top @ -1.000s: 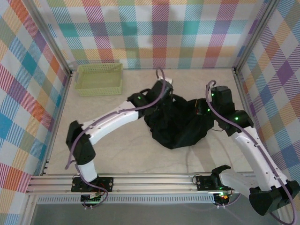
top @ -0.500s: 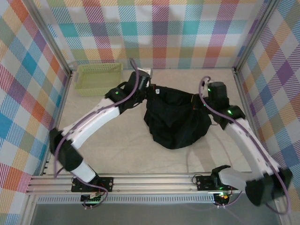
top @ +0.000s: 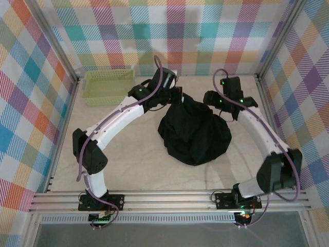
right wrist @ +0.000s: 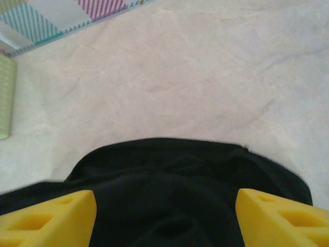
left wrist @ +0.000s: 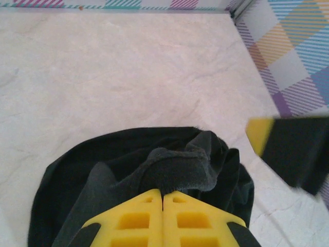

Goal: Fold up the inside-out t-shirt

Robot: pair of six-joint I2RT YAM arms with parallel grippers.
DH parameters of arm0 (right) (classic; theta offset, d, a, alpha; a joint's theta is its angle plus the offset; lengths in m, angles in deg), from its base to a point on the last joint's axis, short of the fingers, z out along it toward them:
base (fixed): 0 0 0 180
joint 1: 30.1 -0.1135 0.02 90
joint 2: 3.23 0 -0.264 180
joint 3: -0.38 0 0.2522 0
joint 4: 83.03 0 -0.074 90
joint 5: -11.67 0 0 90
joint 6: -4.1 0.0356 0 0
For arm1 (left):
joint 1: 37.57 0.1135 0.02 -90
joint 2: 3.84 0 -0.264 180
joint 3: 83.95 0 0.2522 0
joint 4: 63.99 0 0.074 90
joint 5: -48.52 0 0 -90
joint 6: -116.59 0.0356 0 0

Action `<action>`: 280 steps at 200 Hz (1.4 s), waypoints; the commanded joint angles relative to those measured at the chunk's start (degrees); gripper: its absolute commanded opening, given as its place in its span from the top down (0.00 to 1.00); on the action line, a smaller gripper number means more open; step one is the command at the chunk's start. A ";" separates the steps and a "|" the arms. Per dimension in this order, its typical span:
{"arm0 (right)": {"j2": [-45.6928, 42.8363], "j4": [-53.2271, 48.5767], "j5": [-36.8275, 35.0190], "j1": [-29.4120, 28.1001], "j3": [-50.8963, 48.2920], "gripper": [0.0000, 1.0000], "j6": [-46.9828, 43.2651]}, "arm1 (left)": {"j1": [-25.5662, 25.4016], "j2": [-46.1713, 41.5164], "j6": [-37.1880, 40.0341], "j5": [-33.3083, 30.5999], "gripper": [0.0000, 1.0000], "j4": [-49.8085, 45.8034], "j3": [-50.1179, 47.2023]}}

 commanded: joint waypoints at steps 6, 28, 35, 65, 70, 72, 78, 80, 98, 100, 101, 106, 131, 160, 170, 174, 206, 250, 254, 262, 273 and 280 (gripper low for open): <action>-7.82 0.61 3.37 -4.98 -6.07 0.25 0.38 | 1.89 6.86 -1.96 4.75 1.00 -1.81 6.27; -9.43 5.27 8.39 -8.44 -11.10 0.28 2.67 | 2.28 11.27 -2.28 5.81 1.00 -3.88 12.51; -8.88 7.10 9.78 -9.30 -12.38 0.29 3.29 | 2.28 11.95 -2.36 6.09 1.00 -4.15 13.57; -3.29 13.23 11.01 -11.50 -14.66 0.36 5.29 | 2.28 12.63 -3.35 6.97 1.00 -3.94 15.44; -2.22 14.19 11.33 -11.56 -14.68 0.37 5.58 | 2.28 12.53 -3.37 7.12 1.00 -3.93 15.52; -1.84 14.50 11.57 -11.54 -14.68 0.37 5.63 | 2.28 12.48 -3.40 7.13 1.00 -3.92 15.56; -0.54 15.42 12.13 -11.60 -14.48 0.38 5.87 | 2.28 12.38 -3.51 7.20 1.00 -3.91 15.57; -0.25 15.55 12.25 -11.62 -14.37 0.39 5.90 | 2.28 12.44 -3.46 7.21 1.00 -3.91 15.57; 3.42 16.20 11.97 -11.99 -12.82 0.43 5.84 | 2.29 12.11 -3.45 6.80 1.00 -4.26 15.57; 3.64 16.23 11.90 -12.02 -12.72 0.43 5.83 | 2.28 12.04 -3.49 6.79 1.00 -4.26 15.57; 3.76 16.24 11.88 -12.04 -12.65 0.43 5.78 | 2.28 12.03 -3.47 6.70 1.00 -4.26 15.57; 4.72 16.26 11.58 -12.20 -12.33 0.44 5.82 | 2.28 11.94 -3.45 6.67 1.00 -4.33 15.57; 7.97 17.30 10.92 -12.33 -11.59 0.47 5.91 | 2.28 11.59 -3.66 6.98 1.00 -4.25 15.57; 11.05 17.71 9.58 -12.76 -10.05 0.52 5.57 | 2.30 11.40 -4.06 7.52 1.00 -4.00 15.95; 12.21 17.60 9.50 -12.77 -9.23 0.55 5.39 | 2.28 11.34 -4.30 7.67 1.00 -3.88 16.08; 12.59 17.65 9.52 -12.79 -9.03 0.57 5.31 | 2.28 11.32 -4.37 7.79 1.00 -3.83 16.09; 14.52 17.27 7.94 -13.07 -7.22 0.78 4.56 | 2.28 11.58 -4.42 7.84 1.00 -3.91 16.45; 9.97 12.87 5.71 -13.03 -6.27 1.00 3.31 | 2.50 14.83 -3.50 5.67 1.00 -6.95 20.55; 8.96 12.24 5.62 -13.03 -6.25 1.00 3.39 | 2.60 15.38 -3.45 5.57 1.00 -7.42 21.39; 6.67 10.77 5.50 -13.09 -6.08 1.00 3.37 | 2.97 16.87 -3.40 5.46 1.00 -8.21 23.30; 2.93 8.83 5.66 -13.03 -5.83 1.00 3.54 | 3.72 19.65 -3.18 5.17 1.00 -9.72 27.17; 0.38 7.63 5.68 -13.03 -5.47 1.00 3.72 | 4.25 21.94 -2.88 4.99 1.00 -11.06 30.51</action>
